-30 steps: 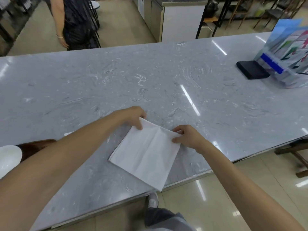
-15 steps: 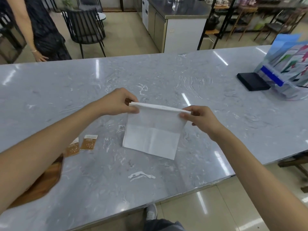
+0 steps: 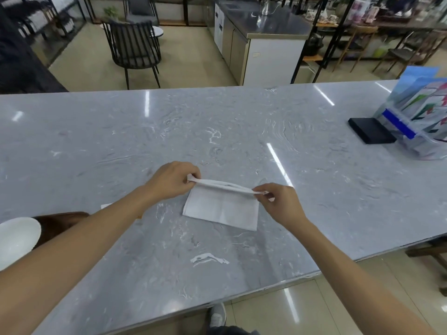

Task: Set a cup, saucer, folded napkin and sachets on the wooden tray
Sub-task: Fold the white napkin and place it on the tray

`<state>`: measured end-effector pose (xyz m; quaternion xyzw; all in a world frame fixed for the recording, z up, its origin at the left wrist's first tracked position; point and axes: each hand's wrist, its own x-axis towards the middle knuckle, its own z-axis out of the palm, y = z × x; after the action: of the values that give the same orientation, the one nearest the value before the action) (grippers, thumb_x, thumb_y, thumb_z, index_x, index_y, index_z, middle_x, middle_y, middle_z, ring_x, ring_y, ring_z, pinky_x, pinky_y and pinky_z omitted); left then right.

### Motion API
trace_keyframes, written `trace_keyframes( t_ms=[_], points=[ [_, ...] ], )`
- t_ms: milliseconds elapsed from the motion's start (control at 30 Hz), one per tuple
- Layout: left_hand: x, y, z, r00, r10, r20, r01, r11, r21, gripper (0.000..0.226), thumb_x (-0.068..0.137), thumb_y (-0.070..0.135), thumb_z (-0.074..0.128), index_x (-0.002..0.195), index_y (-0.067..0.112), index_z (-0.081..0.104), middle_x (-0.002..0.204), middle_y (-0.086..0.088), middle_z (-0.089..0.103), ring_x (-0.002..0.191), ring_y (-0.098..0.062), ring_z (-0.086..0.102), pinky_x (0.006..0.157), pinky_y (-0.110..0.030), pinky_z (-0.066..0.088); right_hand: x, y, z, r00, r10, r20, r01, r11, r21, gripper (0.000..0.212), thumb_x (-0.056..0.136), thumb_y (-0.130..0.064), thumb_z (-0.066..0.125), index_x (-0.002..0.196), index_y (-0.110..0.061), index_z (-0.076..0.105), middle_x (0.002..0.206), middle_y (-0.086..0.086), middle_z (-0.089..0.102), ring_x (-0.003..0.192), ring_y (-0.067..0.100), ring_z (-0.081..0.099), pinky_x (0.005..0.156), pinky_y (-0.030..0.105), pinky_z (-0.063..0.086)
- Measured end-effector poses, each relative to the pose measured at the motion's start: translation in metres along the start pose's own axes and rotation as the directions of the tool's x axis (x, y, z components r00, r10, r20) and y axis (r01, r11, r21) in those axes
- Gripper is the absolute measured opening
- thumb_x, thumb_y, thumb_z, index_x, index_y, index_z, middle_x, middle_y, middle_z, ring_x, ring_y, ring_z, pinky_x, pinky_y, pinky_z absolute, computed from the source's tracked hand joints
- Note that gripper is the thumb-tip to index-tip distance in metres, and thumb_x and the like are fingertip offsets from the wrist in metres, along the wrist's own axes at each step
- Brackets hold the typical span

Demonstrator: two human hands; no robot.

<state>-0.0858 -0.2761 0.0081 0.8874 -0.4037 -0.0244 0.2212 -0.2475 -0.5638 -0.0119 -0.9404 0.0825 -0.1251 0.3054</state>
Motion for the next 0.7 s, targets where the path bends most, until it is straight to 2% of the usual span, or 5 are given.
trace_keyframes(
  t_ms=[100, 200, 433, 600, 700],
  points=[
    [-0.022, -0.005, 0.013, 0.996, 0.077, -0.033, -0.076, 0.997, 0.034, 0.022, 0.077, 0.002, 0.070, 0.092, 0.017, 0.074, 0.089, 0.001, 0.073, 0.070, -0.020, 0.065, 0.064, -0.036, 0.054, -0.026, 0.004, 0.012, 0.998, -0.065, -0.027, 0.064, 0.998, -0.013, 0.019, 0.088, -0.004, 0.077, 0.103, -0.014, 0.082, 0.106, 0.002, 0.081, 0.090, 0.020, 0.078, 0.079, 0.034, 0.064],
    [-0.043, -0.006, 0.028, 0.985, 0.149, -0.084, -0.144, 0.988, 0.058, 0.021, 0.070, 0.000, 0.070, 0.087, 0.013, 0.074, 0.086, -0.002, 0.074, 0.071, -0.023, 0.070, 0.058, -0.034, 0.056, -0.045, 0.010, 0.024, 0.991, -0.133, -0.033, 0.132, 0.990, -0.045, 0.023, 0.082, 0.003, 0.079, 0.099, -0.012, 0.083, 0.105, 0.003, 0.081, 0.092, 0.023, 0.079, 0.077, 0.040, 0.066],
    [-0.070, -0.012, 0.047, 0.981, 0.173, -0.090, -0.169, 0.984, 0.050, 0.017, 0.079, 0.013, 0.061, 0.089, 0.013, 0.075, 0.092, 0.000, 0.074, 0.081, -0.022, 0.073, 0.062, -0.031, 0.057, -0.068, 0.019, 0.036, 0.987, -0.149, 0.056, 0.154, 0.983, -0.104, 0.026, 0.086, 0.000, 0.076, 0.105, -0.016, 0.084, 0.116, 0.000, 0.079, 0.106, 0.021, 0.076, 0.089, 0.039, 0.063],
    [-0.080, -0.014, 0.053, 0.979, 0.185, -0.083, -0.183, 0.983, 0.029, 0.013, 0.075, 0.012, 0.078, 0.088, 0.014, 0.077, 0.099, 0.002, 0.073, 0.085, -0.016, 0.071, 0.069, -0.023, 0.055, -0.073, 0.019, 0.038, 0.986, -0.151, 0.071, 0.160, 0.975, -0.151, 0.029, 0.086, -0.002, 0.073, 0.108, -0.018, 0.083, 0.117, -0.003, 0.079, 0.108, 0.023, 0.074, 0.082, 0.039, 0.064],
    [-0.082, -0.012, 0.055, 0.981, 0.169, -0.091, -0.162, 0.984, 0.071, 0.011, 0.078, 0.023, 0.076, 0.086, 0.016, 0.076, 0.103, 0.002, 0.072, 0.092, -0.018, 0.068, 0.063, -0.023, 0.051, -0.078, 0.019, 0.040, 0.990, -0.129, 0.064, 0.137, 0.981, -0.140, 0.026, 0.087, -0.011, 0.070, 0.108, -0.021, 0.082, 0.118, -0.006, 0.078, 0.107, 0.021, 0.068, 0.076, 0.038, 0.063]
  ],
)
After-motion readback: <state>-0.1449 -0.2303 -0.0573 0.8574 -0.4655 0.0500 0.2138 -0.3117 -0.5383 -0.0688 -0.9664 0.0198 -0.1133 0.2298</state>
